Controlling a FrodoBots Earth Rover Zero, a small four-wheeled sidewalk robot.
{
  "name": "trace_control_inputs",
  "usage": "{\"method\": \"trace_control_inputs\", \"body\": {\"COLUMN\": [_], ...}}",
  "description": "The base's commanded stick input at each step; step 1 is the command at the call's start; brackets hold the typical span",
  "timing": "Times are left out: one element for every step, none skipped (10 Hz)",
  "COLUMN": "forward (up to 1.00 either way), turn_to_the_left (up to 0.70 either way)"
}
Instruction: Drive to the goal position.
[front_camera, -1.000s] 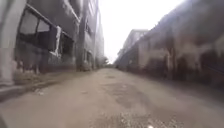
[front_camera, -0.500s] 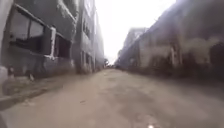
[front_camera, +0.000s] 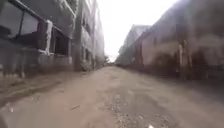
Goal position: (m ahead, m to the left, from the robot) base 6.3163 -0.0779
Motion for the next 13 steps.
{"method": "trace_control_inputs", "body": {"forward": [0.85, 0.85, 0.85, 0.85, 0.85, 0.85, 0.85, 0.85, 0.85, 0.85, 0.85, 0.85, 0.85], "turn_to_the_left": [0.01, 0.01, 0.01, 0.02, 0.04, 0.26, 0.21, 0.01, 0.01, 0.01, 0.01, 0.01, 0.01]}}
